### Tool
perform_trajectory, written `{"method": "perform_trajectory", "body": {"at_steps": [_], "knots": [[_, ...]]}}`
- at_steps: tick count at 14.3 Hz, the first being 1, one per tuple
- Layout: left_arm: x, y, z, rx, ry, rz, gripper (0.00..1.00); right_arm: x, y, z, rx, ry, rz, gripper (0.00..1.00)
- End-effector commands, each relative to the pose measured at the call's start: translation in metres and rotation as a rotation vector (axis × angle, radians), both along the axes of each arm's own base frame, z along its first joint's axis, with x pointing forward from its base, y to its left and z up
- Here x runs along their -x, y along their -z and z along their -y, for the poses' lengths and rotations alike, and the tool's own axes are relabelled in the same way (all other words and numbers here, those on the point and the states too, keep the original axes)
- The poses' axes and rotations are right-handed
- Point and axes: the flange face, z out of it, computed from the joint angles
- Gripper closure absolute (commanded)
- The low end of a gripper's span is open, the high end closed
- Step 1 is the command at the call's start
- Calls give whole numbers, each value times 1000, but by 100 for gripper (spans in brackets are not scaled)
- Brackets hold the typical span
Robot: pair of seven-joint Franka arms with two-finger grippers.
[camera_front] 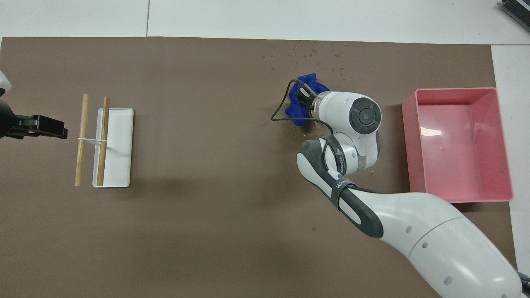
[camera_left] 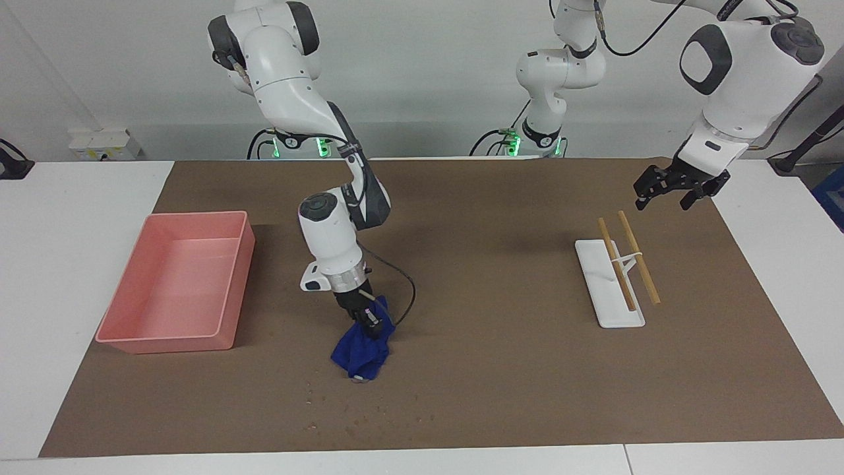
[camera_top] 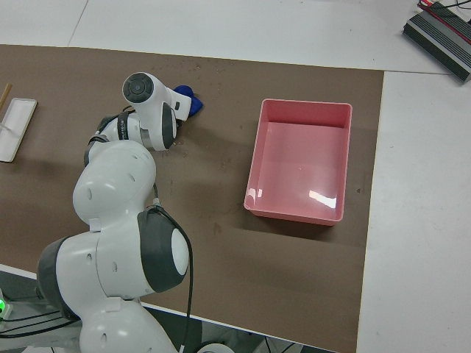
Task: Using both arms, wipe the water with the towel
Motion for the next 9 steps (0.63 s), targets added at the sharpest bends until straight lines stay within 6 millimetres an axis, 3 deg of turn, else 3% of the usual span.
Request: {"method": "perform_trajectory", "body": {"at_steps": [1, 4, 9], "knots": [[6, -2, 9, -16, 26, 4, 0, 45, 26, 18, 58, 11, -136, 100], [4, -7, 9, -12, 14, 25, 0, 82, 31, 19, 76, 9, -188, 100], [5, -9, 33, -7, 13, -3, 0, 146, 35, 14, 111, -39, -246, 100]]}}
